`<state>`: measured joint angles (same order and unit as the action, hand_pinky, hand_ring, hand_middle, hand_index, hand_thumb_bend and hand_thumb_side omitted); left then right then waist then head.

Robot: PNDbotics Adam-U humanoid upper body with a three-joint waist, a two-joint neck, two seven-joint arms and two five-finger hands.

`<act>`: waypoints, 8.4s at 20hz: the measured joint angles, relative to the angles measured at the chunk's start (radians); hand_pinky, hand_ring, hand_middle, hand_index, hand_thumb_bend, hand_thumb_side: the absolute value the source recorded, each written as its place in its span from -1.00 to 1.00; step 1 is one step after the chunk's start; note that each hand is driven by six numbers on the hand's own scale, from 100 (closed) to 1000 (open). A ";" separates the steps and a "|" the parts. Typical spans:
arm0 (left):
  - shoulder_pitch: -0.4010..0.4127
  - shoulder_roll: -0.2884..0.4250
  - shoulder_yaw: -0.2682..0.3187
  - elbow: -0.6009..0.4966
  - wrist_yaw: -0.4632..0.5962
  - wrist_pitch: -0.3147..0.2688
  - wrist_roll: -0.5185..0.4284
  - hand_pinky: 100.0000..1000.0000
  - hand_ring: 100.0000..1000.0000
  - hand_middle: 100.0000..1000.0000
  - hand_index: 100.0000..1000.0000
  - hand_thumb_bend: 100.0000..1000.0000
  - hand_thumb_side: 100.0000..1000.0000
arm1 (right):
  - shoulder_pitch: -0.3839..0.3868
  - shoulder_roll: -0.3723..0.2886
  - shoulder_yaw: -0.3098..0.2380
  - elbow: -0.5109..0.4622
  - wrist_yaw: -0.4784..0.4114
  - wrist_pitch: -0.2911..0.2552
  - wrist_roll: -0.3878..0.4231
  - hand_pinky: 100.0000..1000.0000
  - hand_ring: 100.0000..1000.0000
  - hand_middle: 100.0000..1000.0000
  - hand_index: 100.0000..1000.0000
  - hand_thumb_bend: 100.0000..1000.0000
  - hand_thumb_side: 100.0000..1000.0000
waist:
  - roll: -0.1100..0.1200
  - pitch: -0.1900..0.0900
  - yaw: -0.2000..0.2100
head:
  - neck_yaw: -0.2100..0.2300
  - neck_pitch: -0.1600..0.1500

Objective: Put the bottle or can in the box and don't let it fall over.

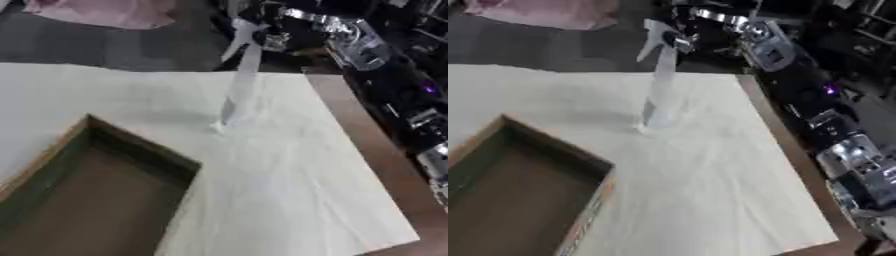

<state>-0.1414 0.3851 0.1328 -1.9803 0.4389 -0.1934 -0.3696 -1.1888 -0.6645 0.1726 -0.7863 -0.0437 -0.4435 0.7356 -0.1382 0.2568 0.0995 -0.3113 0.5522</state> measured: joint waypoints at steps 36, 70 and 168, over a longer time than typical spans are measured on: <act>-0.010 0.000 0.000 0.000 -0.009 0.021 -0.011 0.06 0.44 0.30 0.79 -0.99 0.50 | -0.011 0.024 0.007 0.025 0.131 -0.029 -0.029 0.41 1.00 0.61 0.79 -0.58 -0.50 | -0.035 0.018 0.014 | -0.026 0.000; -0.012 0.000 0.000 0.000 -0.021 0.036 -0.018 0.06 0.44 0.31 0.79 -0.99 0.50 | -0.016 0.027 -0.024 0.012 0.097 0.005 0.005 0.19 1.00 0.30 0.55 -0.44 -0.96 | -0.050 0.024 0.011 | -0.029 0.001; -0.028 -0.017 0.000 0.000 -0.025 0.075 -0.031 0.08 0.45 0.26 0.78 -0.96 0.51 | 0.018 0.017 -0.037 -0.020 0.078 -0.003 -0.003 -1.00 0.84 -0.31 0.11 -0.92 -1.00 | -0.066 0.033 0.020 | -0.045 -0.004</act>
<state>-0.1697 0.3683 0.1330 -1.9803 0.4137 -0.1186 -0.4002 -1.1708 -0.6475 0.1358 -0.8060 0.0343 -0.4465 0.7326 -0.2043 0.2898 0.1190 -0.3561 0.5484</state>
